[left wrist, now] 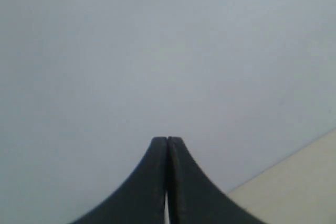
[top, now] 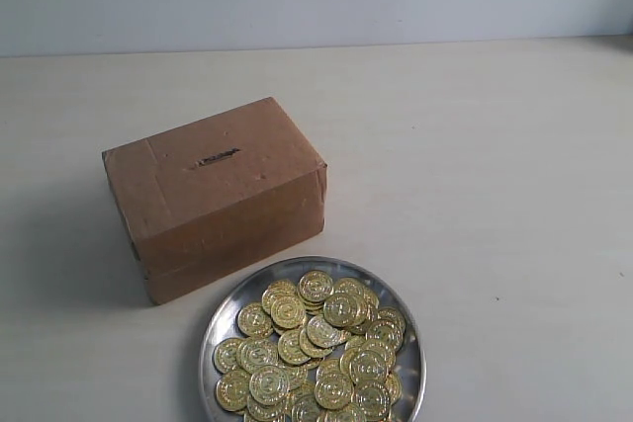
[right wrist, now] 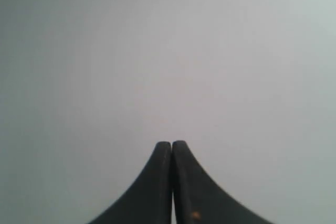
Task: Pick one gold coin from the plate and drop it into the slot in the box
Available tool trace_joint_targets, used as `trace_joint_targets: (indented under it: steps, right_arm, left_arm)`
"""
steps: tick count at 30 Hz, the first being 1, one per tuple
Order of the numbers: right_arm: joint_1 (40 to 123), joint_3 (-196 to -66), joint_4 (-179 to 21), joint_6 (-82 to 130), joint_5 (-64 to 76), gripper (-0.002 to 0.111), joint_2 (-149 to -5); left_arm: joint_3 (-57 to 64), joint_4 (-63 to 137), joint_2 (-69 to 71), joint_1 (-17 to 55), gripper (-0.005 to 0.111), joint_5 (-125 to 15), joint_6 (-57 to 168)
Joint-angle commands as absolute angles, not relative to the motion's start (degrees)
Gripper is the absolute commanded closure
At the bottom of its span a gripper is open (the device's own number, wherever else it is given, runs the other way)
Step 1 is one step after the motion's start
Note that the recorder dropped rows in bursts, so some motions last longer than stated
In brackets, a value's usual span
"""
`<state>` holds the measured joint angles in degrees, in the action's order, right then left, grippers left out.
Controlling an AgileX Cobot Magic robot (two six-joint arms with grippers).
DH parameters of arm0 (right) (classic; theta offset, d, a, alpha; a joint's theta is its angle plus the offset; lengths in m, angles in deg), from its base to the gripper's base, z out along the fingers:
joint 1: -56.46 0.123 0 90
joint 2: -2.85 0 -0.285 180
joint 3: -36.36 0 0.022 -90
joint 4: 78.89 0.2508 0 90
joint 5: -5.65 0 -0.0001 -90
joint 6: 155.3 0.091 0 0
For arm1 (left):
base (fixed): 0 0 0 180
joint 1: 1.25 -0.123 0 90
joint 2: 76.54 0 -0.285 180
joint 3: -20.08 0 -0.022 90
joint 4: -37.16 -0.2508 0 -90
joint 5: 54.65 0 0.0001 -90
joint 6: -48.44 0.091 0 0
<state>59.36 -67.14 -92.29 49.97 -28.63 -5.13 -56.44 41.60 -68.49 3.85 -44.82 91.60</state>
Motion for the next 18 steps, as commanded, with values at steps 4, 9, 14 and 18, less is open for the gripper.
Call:
trace_joint_targets:
  steps: [4,9,14,18]
  right_arm:
    - [59.1,-66.4,-83.7,50.2,-22.1,0.108,-4.9]
    - [59.1,-66.4,-83.7,50.2,-17.2,0.108,-4.9]
    - [59.1,-66.4,-83.7,50.2,-12.6,0.108,-4.9]
    - [59.1,-66.4,-83.6,50.2,-11.1,0.108,-4.9]
  left_arm:
    - [-57.1,41.2,-68.8,4.9,0.107,-47.5,91.3]
    - [-57.1,41.2,-68.8,5.0,0.107,-48.2,91.3]
    - [-57.1,41.2,-68.8,5.0,0.107,-49.1,91.3]
    - [-57.1,41.2,-68.8,5.0,0.107,-49.3,91.3]
